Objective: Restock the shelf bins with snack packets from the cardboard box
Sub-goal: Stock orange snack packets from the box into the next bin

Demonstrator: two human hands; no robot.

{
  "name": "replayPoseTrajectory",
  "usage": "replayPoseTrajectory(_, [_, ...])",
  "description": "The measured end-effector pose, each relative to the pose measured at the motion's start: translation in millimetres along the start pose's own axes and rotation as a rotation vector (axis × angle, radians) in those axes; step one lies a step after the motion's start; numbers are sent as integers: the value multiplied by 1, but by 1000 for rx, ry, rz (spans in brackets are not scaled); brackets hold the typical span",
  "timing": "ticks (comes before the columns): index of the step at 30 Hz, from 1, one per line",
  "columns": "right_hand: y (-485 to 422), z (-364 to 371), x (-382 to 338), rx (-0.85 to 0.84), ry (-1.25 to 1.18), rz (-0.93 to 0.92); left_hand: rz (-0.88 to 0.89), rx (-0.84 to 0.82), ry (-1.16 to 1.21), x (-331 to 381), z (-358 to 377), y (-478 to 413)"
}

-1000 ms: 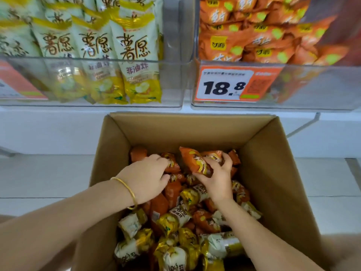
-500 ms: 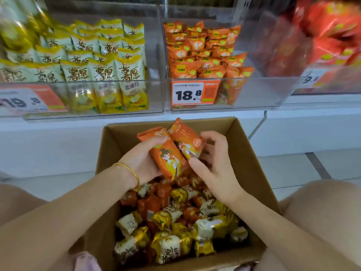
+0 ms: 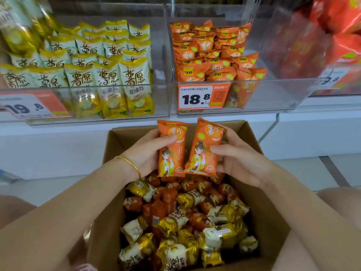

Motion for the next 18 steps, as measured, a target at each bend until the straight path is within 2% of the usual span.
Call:
replayPoseTrajectory(5, [-10, 7, 1, -13, 23, -66, 60, 57, -94, -3, 7, -5])
replayPoseTrajectory(9, [-7, 15, 0, -93, -35, -42, 140, 90, -180, 0, 17, 0])
replayPoseTrajectory(13, [3, 21, -7, -155, 41, -66, 176, 90, -203, 3, 31, 11])
replayPoseTrajectory(16, [14, 16, -26, -177, 21, -111, 252, 78, -212, 22, 48, 22])
replayPoseTrajectory(18, [23, 6, -52, -141, 36, -171, 326, 56, -301, 48, 68, 25])
Point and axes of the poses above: each hand's wrist, its own y-axis away from the middle knuckle, its own z-axis out of the palm, x = y × z, the point moved 4 cm from there along -y, towards the middle knuckle, and after that the axes turned 6 degrees about x, right-handed, at the moved point
